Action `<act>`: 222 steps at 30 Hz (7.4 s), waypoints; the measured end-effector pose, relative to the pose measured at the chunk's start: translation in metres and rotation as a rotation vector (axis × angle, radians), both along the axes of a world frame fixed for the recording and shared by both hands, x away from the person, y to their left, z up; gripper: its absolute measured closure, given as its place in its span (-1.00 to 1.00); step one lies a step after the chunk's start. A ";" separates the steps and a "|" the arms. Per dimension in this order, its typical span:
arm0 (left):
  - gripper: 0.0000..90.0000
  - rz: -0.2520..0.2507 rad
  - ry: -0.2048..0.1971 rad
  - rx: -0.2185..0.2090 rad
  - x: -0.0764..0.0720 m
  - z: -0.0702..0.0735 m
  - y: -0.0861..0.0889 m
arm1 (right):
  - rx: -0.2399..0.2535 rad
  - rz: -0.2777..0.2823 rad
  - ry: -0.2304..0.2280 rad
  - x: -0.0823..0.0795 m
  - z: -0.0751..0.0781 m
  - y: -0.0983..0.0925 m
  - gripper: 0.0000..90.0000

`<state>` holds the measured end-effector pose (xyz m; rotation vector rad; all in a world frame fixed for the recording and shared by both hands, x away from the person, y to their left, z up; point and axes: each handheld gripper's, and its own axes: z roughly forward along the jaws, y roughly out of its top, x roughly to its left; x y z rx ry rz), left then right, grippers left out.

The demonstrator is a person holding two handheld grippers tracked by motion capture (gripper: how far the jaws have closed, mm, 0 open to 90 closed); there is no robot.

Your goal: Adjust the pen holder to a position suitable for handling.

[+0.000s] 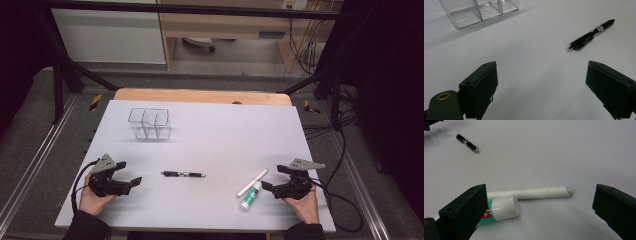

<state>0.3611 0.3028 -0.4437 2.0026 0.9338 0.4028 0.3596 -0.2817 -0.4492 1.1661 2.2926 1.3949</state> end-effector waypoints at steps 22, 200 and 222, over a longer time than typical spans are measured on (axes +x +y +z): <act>-0.76 -0.030 -0.004 0.021 0.001 0.007 -0.004 | 0.008 0.001 -0.003 0.000 0.001 0.000 -0.99; 0.96 -0.578 -0.560 1.131 0.068 0.043 -0.080 | -0.016 0.014 0.013 0.002 0.000 0.001 -0.99; 0.96 -0.504 -0.579 1.068 0.051 0.060 -0.108 | -0.016 0.017 0.012 0.002 0.000 0.001 -0.99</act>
